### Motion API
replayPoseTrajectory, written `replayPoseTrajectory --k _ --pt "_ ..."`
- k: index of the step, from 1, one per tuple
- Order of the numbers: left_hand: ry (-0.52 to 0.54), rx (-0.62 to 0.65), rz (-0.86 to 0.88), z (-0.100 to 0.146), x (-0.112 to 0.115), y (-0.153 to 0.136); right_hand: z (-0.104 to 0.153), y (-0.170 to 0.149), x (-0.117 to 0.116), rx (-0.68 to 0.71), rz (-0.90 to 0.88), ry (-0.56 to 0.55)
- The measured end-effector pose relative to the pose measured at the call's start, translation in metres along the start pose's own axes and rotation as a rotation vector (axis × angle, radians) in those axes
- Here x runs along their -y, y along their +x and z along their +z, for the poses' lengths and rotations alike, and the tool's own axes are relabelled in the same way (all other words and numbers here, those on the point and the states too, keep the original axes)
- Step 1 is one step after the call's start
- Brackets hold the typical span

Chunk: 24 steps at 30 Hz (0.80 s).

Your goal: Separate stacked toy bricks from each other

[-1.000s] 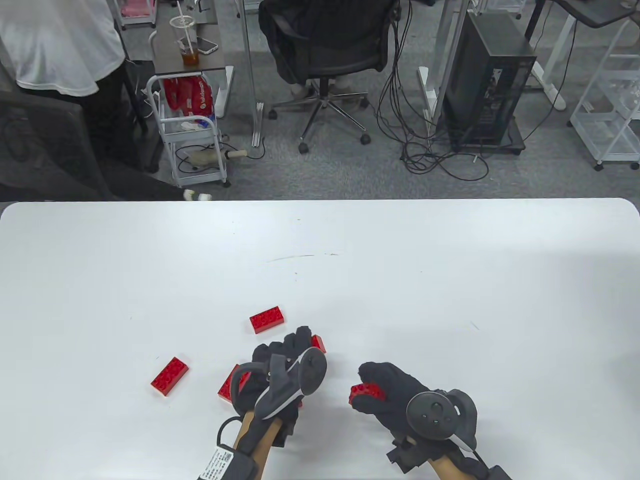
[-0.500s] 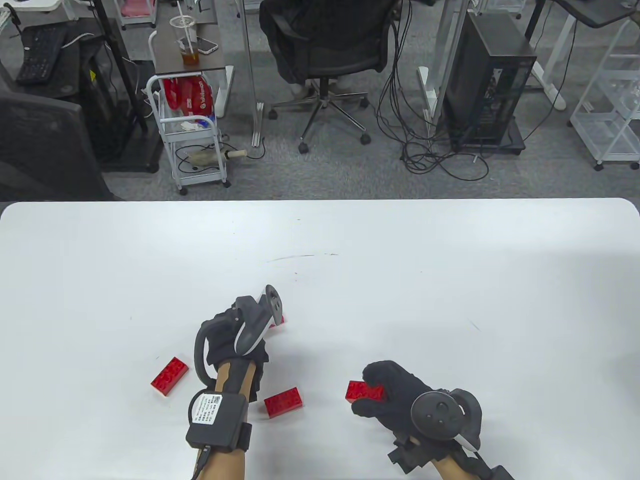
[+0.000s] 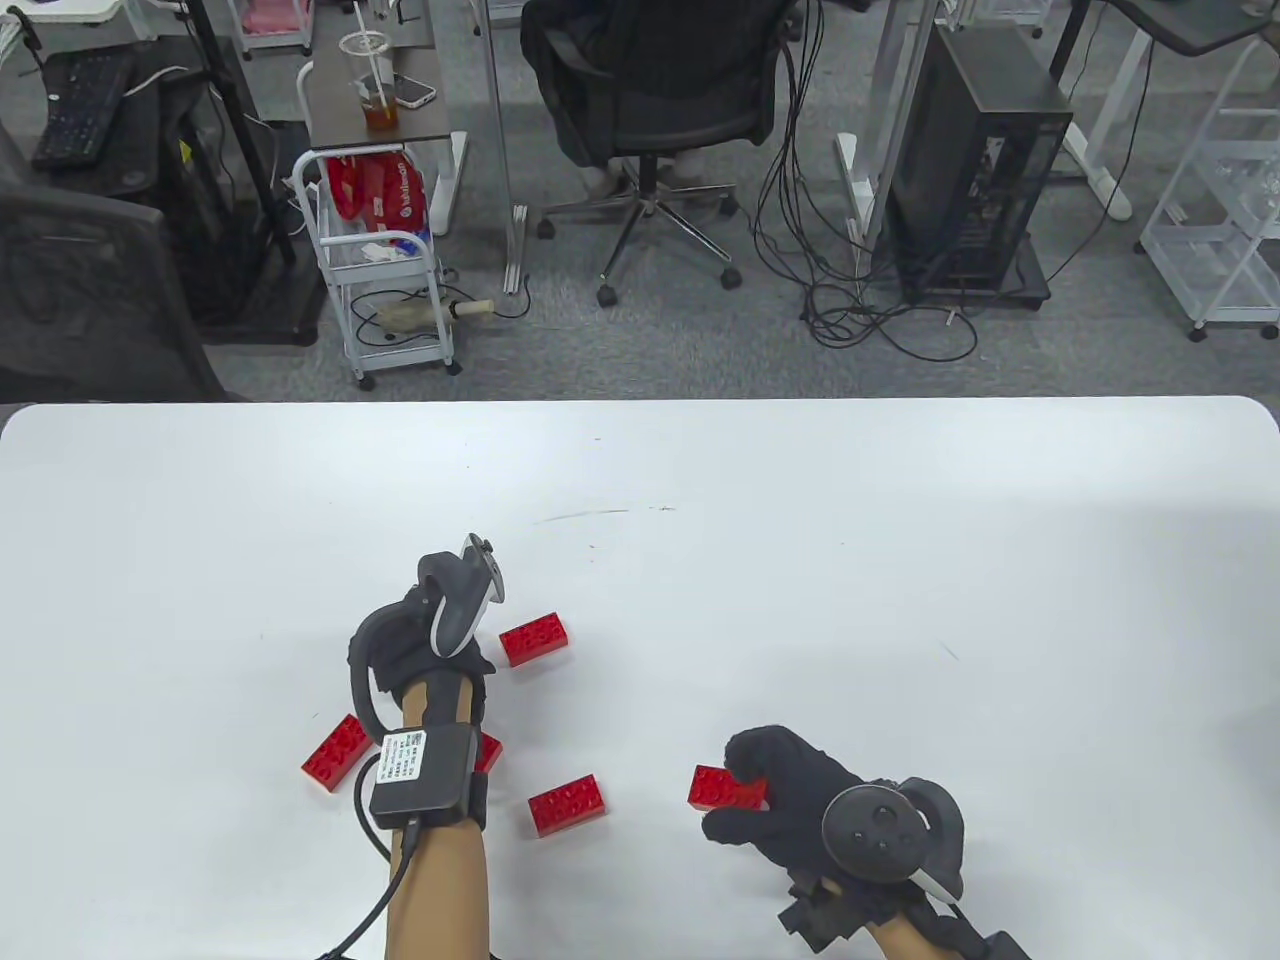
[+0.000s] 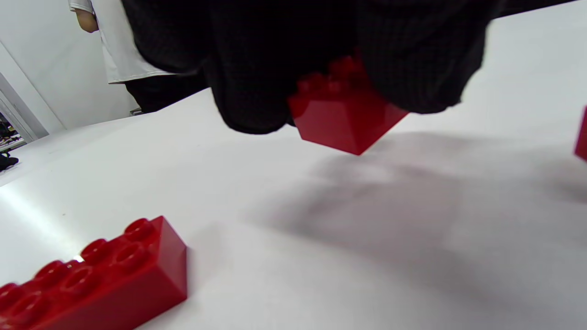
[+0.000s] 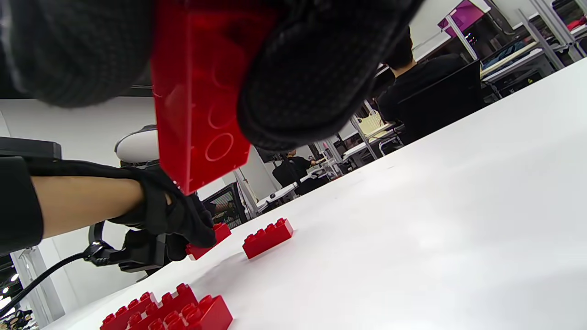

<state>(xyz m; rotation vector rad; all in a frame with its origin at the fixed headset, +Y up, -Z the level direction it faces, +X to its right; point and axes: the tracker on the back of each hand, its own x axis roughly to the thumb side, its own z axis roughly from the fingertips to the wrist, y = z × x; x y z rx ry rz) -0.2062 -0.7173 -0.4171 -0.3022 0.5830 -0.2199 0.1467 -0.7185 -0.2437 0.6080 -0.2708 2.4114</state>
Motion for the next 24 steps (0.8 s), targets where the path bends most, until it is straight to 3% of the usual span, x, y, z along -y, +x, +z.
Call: replayPoseTrajectory --k 20,24 --pt "-0.109 -0.045 -0.074 -0.014 0.014 -0.002 0.000 0.000 0.002 -0.001 -0.005 -0.019" --pt "-0.029 -0.043 -0.127 0.001 0.001 -0.004 0.000 -0.002 0.004 -0.006 -0.009 -0.032"
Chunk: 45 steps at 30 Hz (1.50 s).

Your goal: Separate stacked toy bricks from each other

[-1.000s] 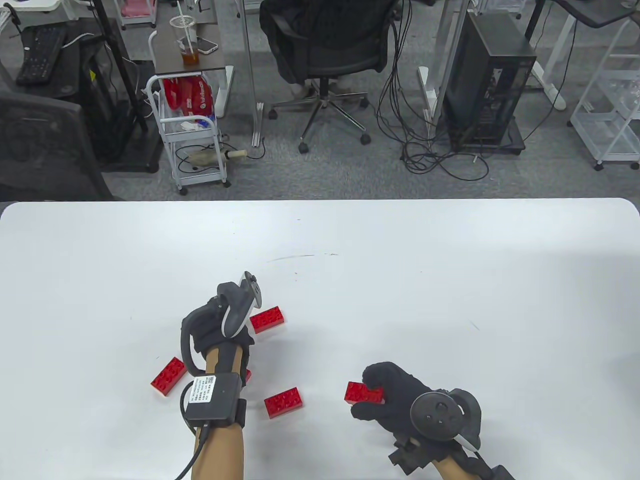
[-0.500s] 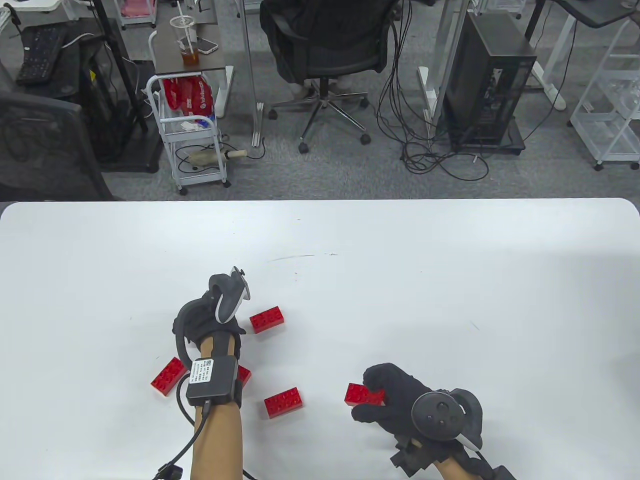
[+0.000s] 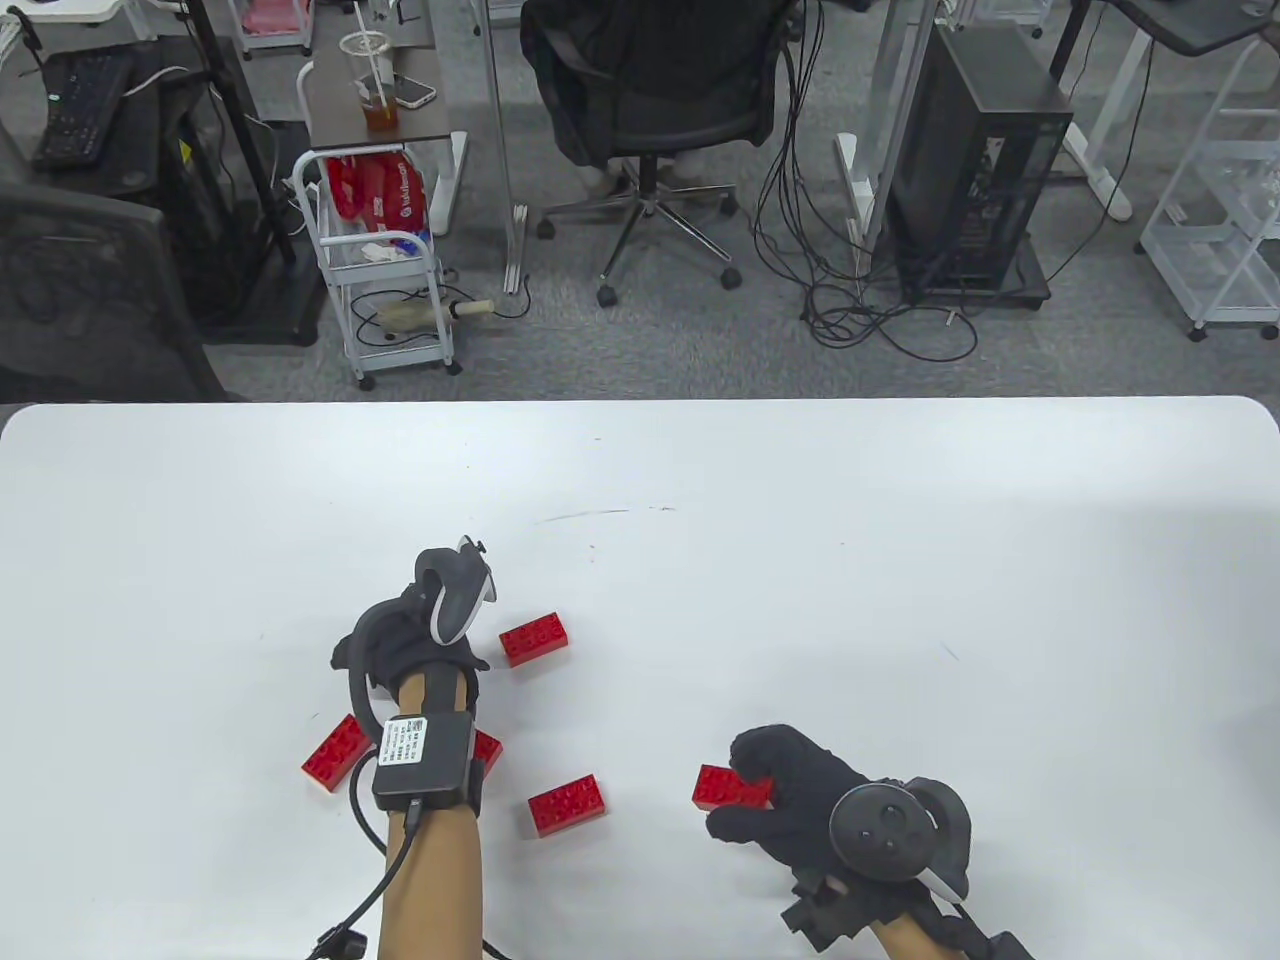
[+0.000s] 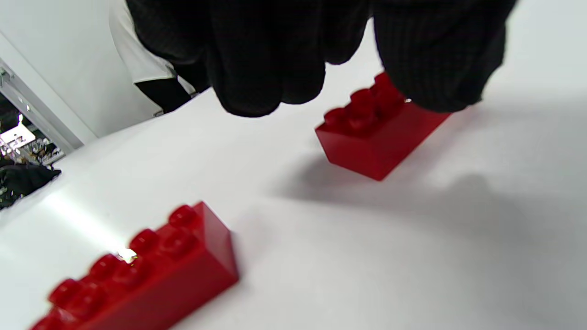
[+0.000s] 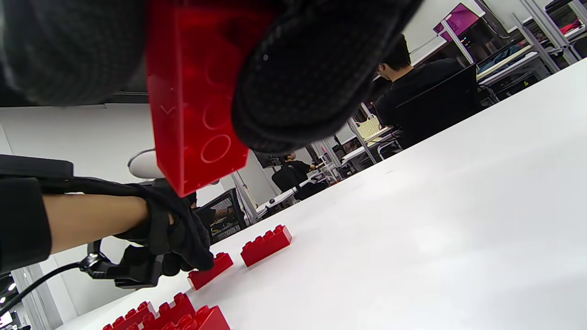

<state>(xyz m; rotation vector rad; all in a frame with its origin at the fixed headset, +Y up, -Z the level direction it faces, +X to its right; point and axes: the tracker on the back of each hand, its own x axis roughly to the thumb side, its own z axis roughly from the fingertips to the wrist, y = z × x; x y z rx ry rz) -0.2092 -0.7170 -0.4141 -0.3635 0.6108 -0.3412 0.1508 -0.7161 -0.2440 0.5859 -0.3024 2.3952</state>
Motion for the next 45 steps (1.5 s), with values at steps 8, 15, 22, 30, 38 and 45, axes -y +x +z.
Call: replayPoseTrajectory --k 8,15,22,30,38,45 --pt "0.157 0.173 0.123 0.063 -0.030 -0.007 0.002 0.000 0.003 -0.001 -0.003 -0.026" --pt "0.258 0.325 0.182 0.118 -0.051 -0.010 0.001 -0.004 0.005 -0.016 -0.006 -0.042" --pt "0.355 0.444 0.266 0.157 -0.049 -0.011 0.002 -0.004 0.004 -0.017 0.009 -0.068" --pt "0.370 0.509 0.389 0.171 0.000 0.000 0.001 -0.005 -0.007 -0.038 0.043 -0.047" --pt "0.427 0.509 0.338 0.169 0.023 0.003 -0.001 -0.006 -0.017 -0.067 0.026 -0.001" --pt "0.414 0.515 0.393 0.159 0.030 -0.017 -0.007 -0.007 -0.016 -0.099 0.071 -0.009"
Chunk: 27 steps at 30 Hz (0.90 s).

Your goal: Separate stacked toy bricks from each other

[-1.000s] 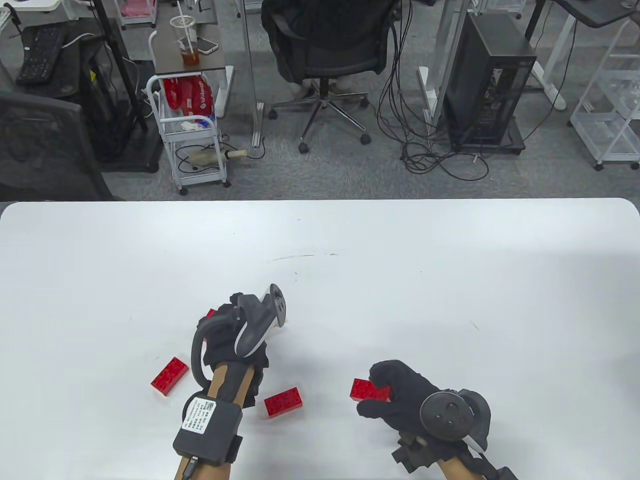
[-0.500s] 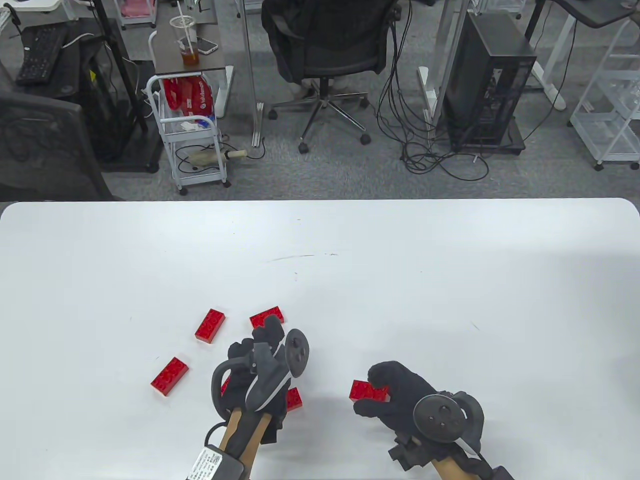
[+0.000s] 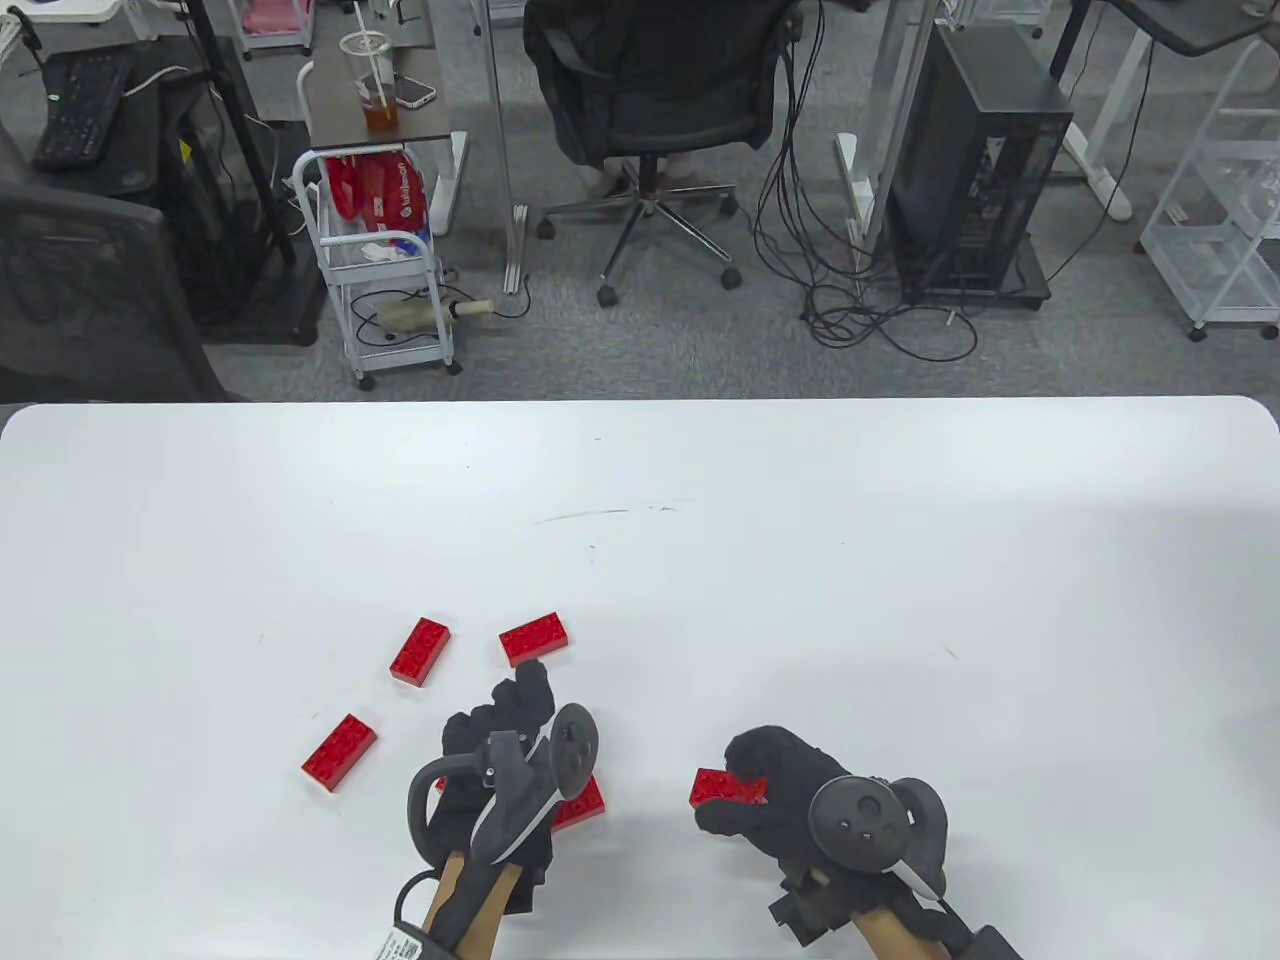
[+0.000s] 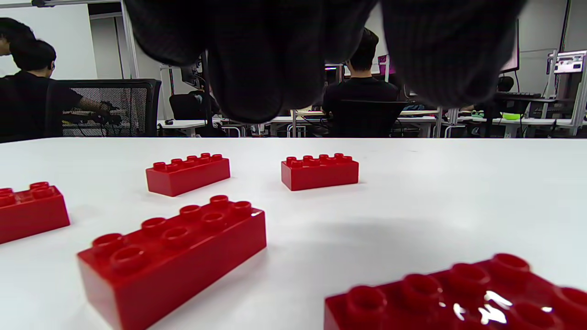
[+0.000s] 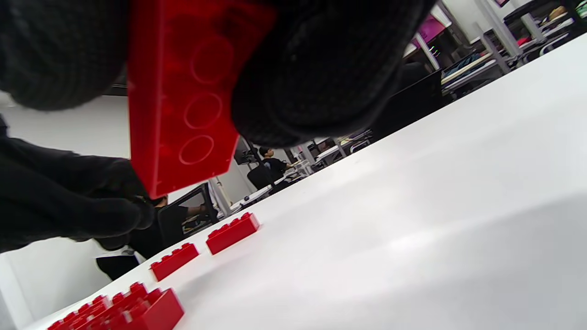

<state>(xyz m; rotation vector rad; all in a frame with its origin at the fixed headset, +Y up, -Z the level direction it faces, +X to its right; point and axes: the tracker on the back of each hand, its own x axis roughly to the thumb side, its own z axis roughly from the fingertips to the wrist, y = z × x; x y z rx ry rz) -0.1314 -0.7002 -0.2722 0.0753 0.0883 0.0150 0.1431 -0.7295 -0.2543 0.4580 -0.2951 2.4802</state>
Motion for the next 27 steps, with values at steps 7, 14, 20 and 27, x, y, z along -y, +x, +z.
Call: replayPoseTrajectory --k 7,14,20,27 --pt "-0.014 0.000 0.074 0.000 0.000 -0.011 -0.023 0.004 -0.009 -0.049 0.123 0.157" --pt "-0.026 -0.003 0.102 -0.003 0.002 -0.016 -0.064 0.017 -0.018 -0.123 0.226 0.121" --pt "-0.065 -0.003 0.113 -0.007 0.008 -0.018 -0.095 0.021 -0.024 -0.187 0.252 0.101" --pt "-0.059 -0.012 0.159 -0.007 0.004 -0.024 -0.111 0.011 -0.045 -0.235 0.274 0.140"
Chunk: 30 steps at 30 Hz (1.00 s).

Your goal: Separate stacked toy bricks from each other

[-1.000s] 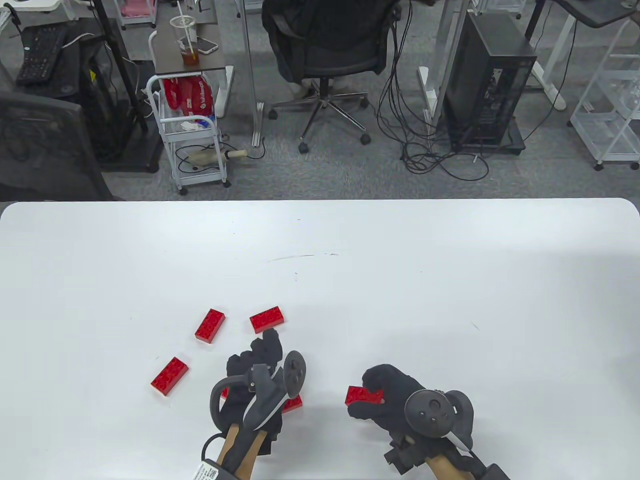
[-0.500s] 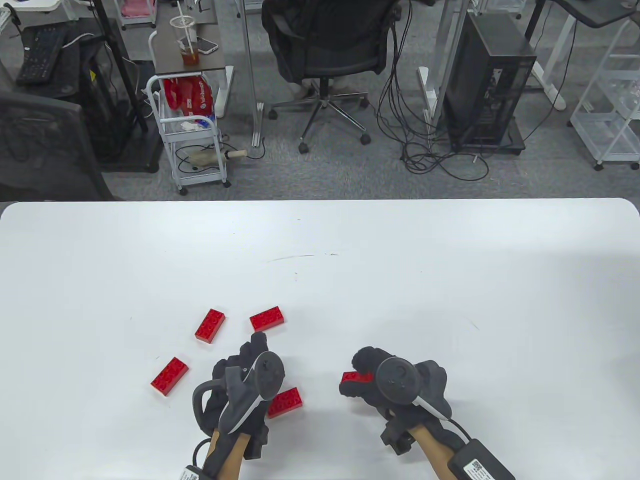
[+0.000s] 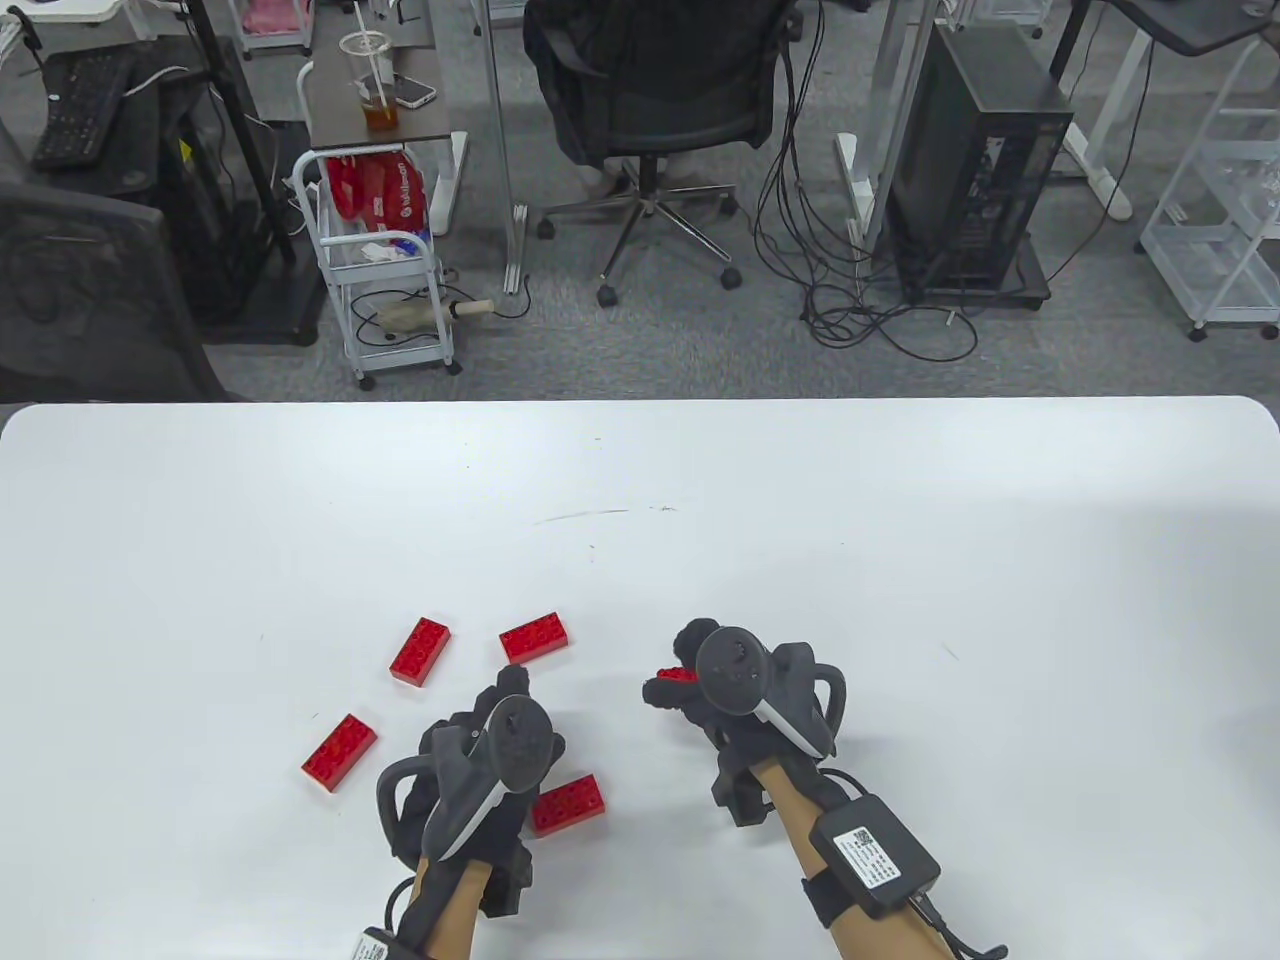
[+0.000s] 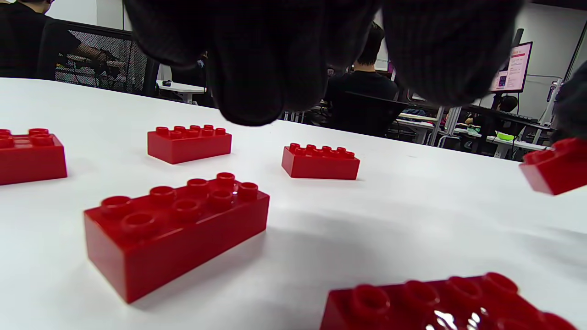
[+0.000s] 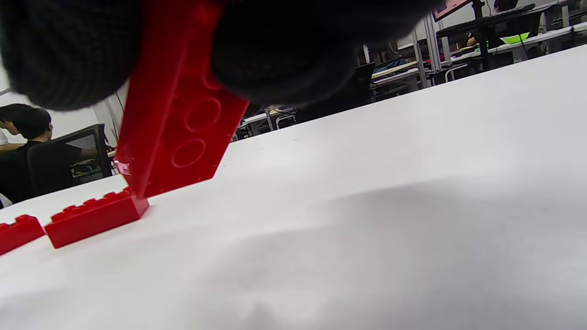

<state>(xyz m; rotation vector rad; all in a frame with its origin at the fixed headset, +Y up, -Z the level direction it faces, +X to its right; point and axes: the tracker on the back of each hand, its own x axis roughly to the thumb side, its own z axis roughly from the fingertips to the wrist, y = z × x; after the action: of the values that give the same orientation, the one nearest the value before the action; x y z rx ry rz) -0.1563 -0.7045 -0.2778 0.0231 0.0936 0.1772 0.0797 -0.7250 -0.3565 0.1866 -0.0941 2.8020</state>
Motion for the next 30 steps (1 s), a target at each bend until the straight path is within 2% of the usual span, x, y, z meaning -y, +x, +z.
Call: replayPoseTrajectory --k 5,13,21,30 --pt "-0.009 0.003 0.009 0.000 0.000 -0.001 -0.008 0.000 -0.011 -0.028 0.004 0.033" --pt "-0.013 0.011 0.021 0.000 -0.001 -0.001 -0.009 -0.001 -0.022 0.001 0.064 0.068" --pt "-0.030 0.011 0.005 -0.002 0.003 -0.001 -0.005 -0.002 -0.025 0.091 0.186 0.085" --pt "-0.049 0.009 -0.002 -0.001 0.005 0.000 -0.002 -0.006 -0.031 0.161 0.238 0.120"
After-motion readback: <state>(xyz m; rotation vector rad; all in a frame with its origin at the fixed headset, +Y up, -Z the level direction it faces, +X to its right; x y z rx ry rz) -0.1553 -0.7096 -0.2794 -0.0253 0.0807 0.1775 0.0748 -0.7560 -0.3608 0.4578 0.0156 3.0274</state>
